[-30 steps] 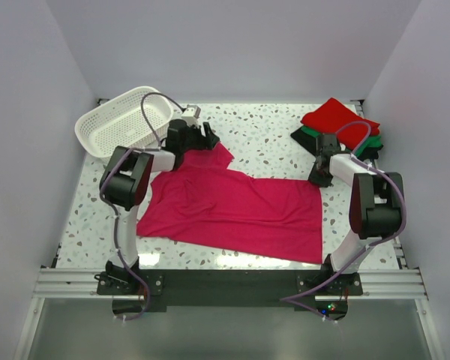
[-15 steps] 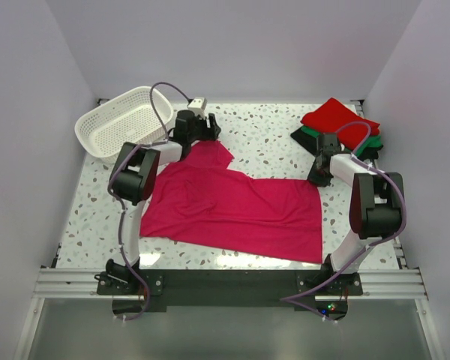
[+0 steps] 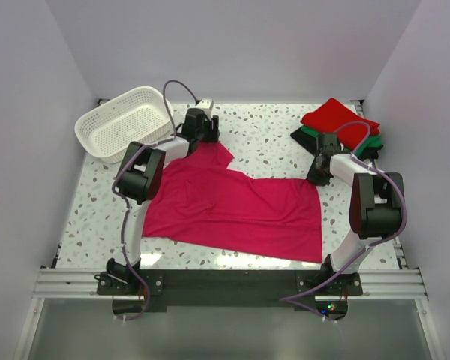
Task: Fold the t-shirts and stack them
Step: Fold the tshirt
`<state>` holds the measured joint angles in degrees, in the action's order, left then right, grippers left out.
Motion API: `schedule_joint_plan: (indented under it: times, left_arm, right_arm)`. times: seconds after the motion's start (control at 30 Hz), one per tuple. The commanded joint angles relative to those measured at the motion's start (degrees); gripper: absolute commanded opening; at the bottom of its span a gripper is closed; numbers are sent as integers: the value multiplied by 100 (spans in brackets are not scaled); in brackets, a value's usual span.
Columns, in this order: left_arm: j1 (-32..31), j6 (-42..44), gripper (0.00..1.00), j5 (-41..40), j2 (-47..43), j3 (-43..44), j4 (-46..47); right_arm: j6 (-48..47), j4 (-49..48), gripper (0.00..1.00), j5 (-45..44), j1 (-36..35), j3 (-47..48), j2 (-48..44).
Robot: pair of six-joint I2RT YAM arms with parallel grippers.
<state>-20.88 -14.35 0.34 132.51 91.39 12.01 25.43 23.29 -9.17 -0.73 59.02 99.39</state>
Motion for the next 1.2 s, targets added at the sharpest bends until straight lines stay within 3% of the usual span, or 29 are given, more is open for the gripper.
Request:
schedule_joint_plan:
  times: [0.0,0.47,0.73,0.83,1.07,1.17]
  left_arm:
    - [-30,152,61,-253,231,431,-375]
    - [-74,274,34,-333,363,625,-586]
    - [-82,336,0,-183,241,441,-384]
    - [-82,310,0,-148,21,178,-86]
    - [-47,100,0,142,-664,-639,801]
    - [32,-59,0,291,-919,-939,1198]
  right_arm:
    - [-65,-149,25,100,12,118,-25]
    - [-73,-97,24,-50,12,92,-218]
    - [-117,27,23,-208,38,127,-386]
    - [-135,44,20,-208,47,153,-351]
    - [-179,62,0,-234,56,153,-377]
    - [-205,79,0,-226,56,179,-368]
